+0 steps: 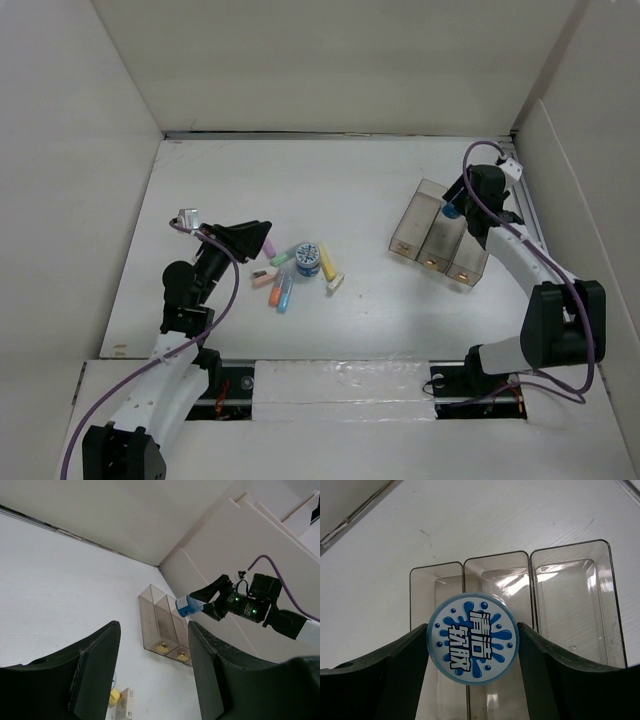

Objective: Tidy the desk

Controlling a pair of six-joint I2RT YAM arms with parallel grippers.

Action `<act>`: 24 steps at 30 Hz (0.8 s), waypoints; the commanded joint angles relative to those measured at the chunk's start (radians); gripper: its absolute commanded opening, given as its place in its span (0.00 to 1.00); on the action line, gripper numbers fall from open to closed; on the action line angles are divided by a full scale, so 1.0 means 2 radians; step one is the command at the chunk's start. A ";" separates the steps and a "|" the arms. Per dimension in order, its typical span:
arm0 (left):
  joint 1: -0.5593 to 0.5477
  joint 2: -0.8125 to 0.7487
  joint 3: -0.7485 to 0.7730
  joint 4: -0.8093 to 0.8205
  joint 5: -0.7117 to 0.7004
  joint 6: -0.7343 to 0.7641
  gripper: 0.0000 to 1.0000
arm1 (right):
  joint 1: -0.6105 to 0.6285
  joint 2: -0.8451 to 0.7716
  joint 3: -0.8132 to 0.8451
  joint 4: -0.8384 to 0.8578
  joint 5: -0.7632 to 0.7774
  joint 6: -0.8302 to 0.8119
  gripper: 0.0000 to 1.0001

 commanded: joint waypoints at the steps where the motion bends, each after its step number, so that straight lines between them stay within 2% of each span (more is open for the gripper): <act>1: -0.002 -0.002 0.007 0.025 0.002 0.002 0.52 | -0.015 -0.022 -0.001 0.076 -0.014 0.019 0.56; 10: -0.002 0.008 0.008 0.033 0.010 -0.001 0.52 | -0.031 0.024 -0.002 0.076 -0.016 0.035 0.56; 24: -0.002 0.012 0.007 0.038 0.011 -0.003 0.52 | -0.031 0.011 -0.013 0.052 0.038 0.051 0.52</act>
